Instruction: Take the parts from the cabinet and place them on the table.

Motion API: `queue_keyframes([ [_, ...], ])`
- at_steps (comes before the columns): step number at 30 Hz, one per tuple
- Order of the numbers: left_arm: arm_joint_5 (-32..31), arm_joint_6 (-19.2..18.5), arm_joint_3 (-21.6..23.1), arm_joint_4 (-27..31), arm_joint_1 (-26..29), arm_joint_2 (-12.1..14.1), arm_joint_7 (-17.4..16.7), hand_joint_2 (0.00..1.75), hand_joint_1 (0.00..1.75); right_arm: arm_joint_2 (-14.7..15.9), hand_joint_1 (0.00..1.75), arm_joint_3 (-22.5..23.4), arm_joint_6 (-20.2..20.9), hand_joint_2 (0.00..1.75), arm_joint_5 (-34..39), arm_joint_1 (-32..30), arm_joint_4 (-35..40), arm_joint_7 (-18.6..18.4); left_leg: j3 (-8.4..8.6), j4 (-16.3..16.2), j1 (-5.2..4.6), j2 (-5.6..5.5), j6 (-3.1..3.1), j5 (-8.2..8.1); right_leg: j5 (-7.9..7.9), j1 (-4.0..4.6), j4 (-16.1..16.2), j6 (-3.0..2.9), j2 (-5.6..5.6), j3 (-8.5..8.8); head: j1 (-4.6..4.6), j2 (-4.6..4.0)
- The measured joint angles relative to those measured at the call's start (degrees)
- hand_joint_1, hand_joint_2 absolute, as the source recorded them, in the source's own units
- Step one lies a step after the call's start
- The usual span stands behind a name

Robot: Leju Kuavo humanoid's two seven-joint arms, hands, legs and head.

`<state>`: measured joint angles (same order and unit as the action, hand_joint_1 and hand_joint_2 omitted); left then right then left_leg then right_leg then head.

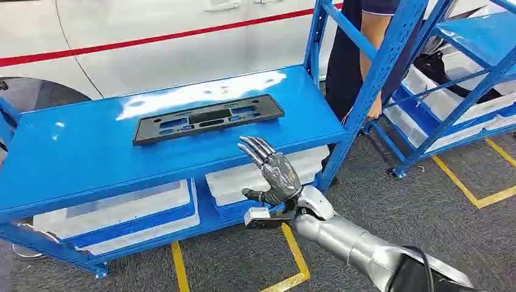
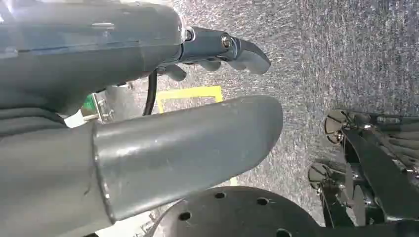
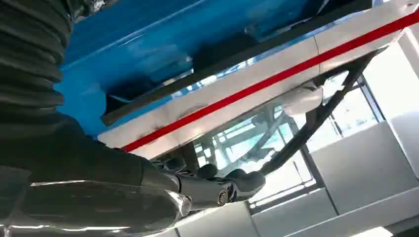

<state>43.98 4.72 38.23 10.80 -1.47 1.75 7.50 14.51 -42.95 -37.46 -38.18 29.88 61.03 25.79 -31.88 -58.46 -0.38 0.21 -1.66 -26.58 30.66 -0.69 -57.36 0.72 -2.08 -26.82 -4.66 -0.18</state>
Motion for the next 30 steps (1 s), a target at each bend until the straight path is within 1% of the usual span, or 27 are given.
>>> queue_keyframes([
  [5,-0.5,-0.6,0.6,0.0,-0.2,0.0,-0.6,0.00,0.00,-1.2,0.00,-0.8,0.2,1.75,0.2,2.2,-1.7,0.0,0.01,0.0,0.00,0.01,-0.03,0.03,0.00,0.00,0.0,0.00,0.01,0.00,0.00,0.00],
  [13,-0.7,-1.1,1.4,0.0,-0.2,0.0,-0.8,0.00,0.00,-2.9,0.00,-1.8,0.5,1.75,0.9,3.2,-4.0,0.3,-0.02,0.0,0.00,0.00,-0.03,0.03,0.00,0.00,0.0,0.00,-0.01,-0.01,0.00,0.00],
  [16,-1.2,-1.4,1.8,0.0,-0.3,0.0,-1.0,0.00,0.00,-3.9,0.00,-2.1,0.9,1.75,0.9,4.8,-5.3,-0.2,-0.04,0.0,0.00,0.01,-0.02,0.04,-0.03,0.00,0.0,-0.01,0.04,-0.04,0.00,0.00],
  [19,-1.7,-1.7,2.6,0.0,-0.6,0.2,-1.5,0.00,0.00,-6.1,0.00,-2.4,2.4,1.75,0.5,7.3,-8.3,-1.6,-0.07,0.0,0.00,0.00,-0.01,0.10,-0.06,0.00,0.0,0.03,0.00,-0.07,0.00,0.00],
  [23,-2.9,-2.1,3.7,0.0,-1.5,0.2,-2.4,0.00,0.00,-10.3,0.00,-3.3,5.0,1.75,-2.1,13.5,-15.9,-4.9,-0.13,0.0,0.00,0.03,0.05,0.23,-0.12,0.00,-0.1,0.01,0.00,-0.20,0.00,0.00],
  [27,-3.8,-2.4,4.7,0.0,-2.2,0.2,-3.0,0.00,0.00,-13.8,0.00,-3.9,6.1,1.75,-3.3,18.1,-22.0,-6.7,-0.14,0.0,0.00,0.00,0.05,0.28,-0.12,0.00,-0.2,0.01,-0.05,-0.21,-0.02,0.00],
  [30,-4.2,-2.6,5.6,0.0,-2.5,0.2,-3.1,0.00,0.00,-15.7,0.00,-3.9,7.0,1.75,-3.5,20.5,-26.2,-8.2,-0.15,0.0,0.00,0.00,0.07,0.29,-0.12,0.00,-0.2,0.01,-0.05,-0.21,0.00,0.00],
])
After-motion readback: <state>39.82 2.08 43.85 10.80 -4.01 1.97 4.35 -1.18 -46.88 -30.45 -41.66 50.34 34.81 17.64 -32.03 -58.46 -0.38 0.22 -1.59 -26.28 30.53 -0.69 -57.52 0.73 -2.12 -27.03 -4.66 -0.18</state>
